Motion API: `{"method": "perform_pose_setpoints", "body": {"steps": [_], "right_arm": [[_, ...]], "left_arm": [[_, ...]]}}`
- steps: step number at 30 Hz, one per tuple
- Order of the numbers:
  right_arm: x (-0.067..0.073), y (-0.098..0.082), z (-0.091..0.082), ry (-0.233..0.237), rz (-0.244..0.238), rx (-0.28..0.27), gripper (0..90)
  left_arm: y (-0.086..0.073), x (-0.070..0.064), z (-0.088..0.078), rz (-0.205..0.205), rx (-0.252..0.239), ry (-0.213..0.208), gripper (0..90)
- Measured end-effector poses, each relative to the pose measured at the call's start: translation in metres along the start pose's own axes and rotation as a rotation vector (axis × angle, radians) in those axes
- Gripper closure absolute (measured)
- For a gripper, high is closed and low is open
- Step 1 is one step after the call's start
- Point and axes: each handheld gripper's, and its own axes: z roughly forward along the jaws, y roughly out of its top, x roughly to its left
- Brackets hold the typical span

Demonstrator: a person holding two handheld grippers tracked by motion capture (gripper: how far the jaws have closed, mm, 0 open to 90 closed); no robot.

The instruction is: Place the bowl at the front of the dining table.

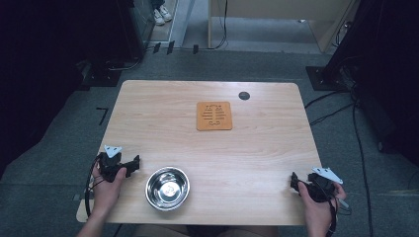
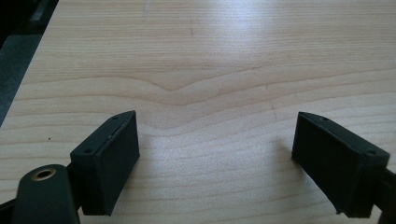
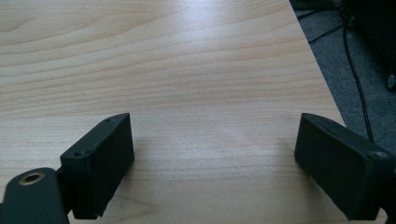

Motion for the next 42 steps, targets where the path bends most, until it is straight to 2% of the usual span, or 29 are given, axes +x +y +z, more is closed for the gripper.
{"method": "perform_pose_setpoints", "body": {"steps": [5,8,12,13,24,27,29,30,31,32,34,42], "right_arm": [[0.0,0.0,0.0,-0.001,0.0,-0.001,12.1],[0.0,0.0,-0.001,-0.015,0.028,-0.009,13.9],[0.001,-0.001,-0.002,-0.008,0.052,-0.027,14.2],[0.005,0.0,-0.003,-0.008,0.036,-0.03,14.2],[0.03,0.01,-0.012,0.023,0.001,-0.064,14.2],[0.04,0.014,-0.015,0.05,-0.007,-0.069,14.1],[0.042,0.014,-0.015,0.056,-0.006,-0.07,14.2],[0.049,0.016,-0.018,0.069,-0.011,-0.076,14.2],[0.049,0.016,-0.018,0.069,-0.011,-0.076,14.2],[0.055,0.018,-0.02,0.077,-0.025,-0.08,14.2],[0.058,0.019,-0.02,0.081,-0.028,-0.082,14.1],[0.084,0.025,-0.026,0.126,-0.059,-0.101,14.1]], "left_arm": [[0.0,0.0,0.0,0.0,0.0,0.0,14.8],[0.0,0.0,0.0,0.0,0.0,0.0,14.7],[0.0,0.0,0.0,0.001,0.0,0.0,14.7],[0.0,0.0,0.0,-0.001,0.0,0.001,14.7],[0.0,0.0,0.0,0.001,0.0,0.0,14.7],[0.0,0.0,0.0,0.001,0.0,0.0,14.7],[0.0,0.0,0.0,0.0,0.0,0.001,14.7],[0.0,0.0,0.0,0.001,0.0,0.0,14.7],[0.0,0.0,0.0,0.0,0.0,0.0,14.7],[0.0,0.0,0.0,0.001,0.0,0.0,14.7],[0.0,0.0,0.0,0.0,0.0,0.0,14.7],[0.0,0.0,0.0,0.001,0.0,0.0,14.7]]}}
